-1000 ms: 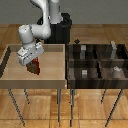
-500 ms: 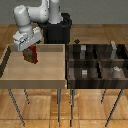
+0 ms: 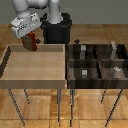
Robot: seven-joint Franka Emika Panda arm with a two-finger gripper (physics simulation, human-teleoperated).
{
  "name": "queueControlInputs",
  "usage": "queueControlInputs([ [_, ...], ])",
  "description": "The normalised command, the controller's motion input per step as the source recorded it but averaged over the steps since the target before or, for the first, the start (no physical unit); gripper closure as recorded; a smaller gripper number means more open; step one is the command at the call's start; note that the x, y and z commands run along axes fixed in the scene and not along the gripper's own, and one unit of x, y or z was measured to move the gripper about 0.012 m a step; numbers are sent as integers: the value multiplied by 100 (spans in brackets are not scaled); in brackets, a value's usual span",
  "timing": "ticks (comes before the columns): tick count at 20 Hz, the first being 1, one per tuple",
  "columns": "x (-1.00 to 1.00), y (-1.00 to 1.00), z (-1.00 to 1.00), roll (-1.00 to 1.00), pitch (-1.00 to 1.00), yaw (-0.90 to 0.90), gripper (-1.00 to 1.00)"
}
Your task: Place the box of cereal into the appropriate compartment.
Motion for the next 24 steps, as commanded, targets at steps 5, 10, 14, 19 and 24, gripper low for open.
queueControlInputs([
  [5,-100,0,0,0,0,0,100],
  [10,-20,43,0,0,0,0,100],
  [14,0,100,0,0,0,0,100],
  [19,0,100,0,0,0,0,100],
  [24,0,100,0,0,0,0,100],
])
